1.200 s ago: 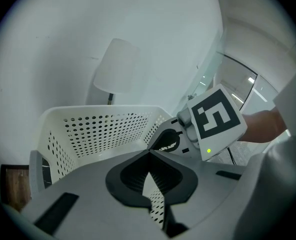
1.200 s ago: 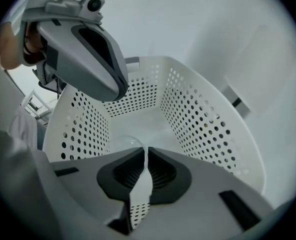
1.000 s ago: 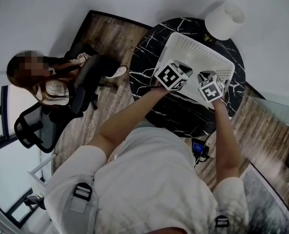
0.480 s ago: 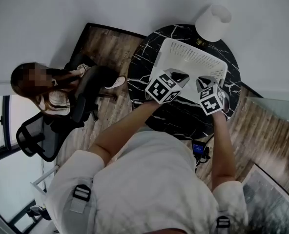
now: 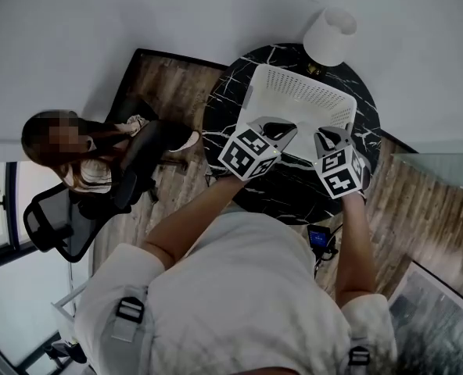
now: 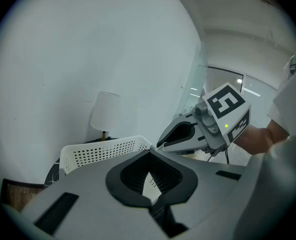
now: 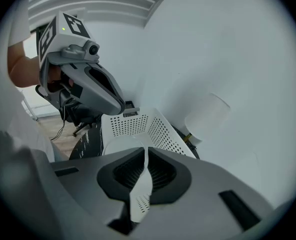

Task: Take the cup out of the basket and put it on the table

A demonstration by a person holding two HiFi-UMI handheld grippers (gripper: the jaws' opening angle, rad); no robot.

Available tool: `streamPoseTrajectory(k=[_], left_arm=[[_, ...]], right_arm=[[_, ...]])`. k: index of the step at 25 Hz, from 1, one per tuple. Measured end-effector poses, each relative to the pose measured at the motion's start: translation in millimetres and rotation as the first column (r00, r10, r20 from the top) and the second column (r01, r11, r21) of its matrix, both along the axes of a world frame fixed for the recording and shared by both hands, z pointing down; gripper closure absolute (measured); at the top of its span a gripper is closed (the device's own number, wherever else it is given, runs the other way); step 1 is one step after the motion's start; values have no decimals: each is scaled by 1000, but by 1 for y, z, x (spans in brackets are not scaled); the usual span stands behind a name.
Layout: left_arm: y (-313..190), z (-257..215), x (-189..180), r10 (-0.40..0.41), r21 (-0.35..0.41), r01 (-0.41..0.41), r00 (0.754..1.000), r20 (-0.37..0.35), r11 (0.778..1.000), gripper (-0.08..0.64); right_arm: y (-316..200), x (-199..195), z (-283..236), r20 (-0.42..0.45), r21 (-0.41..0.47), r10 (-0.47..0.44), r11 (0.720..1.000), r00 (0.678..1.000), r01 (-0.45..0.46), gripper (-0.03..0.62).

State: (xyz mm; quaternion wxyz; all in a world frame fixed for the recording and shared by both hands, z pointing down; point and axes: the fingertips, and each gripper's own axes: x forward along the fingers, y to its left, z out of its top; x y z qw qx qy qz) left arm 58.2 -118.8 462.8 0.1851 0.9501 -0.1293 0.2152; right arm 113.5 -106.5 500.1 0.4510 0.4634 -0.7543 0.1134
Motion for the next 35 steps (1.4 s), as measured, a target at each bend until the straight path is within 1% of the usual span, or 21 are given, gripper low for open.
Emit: streamPoseTrajectory(k=[8,15,21,35], left_arm=[[13,-9,-3,9,14,-9,1000,-12,1000,555],[18,-6,-2,18,16,-18,1000,-2,1000,555],[30,-3,4,52,9,-52,999,0,999,555],[56,2,36,142,-9,-143,990,-11,990,555]], right_arm=[[13,-6,-23,4,38,1,999,1000,-1,566],[25,-8,-26,0,35,12,999,1000,-12,566],[36,0,-27,-10,36,47,998,999,-47,566],[62,29,-31,-16,33,128,991,992,-128,566]])
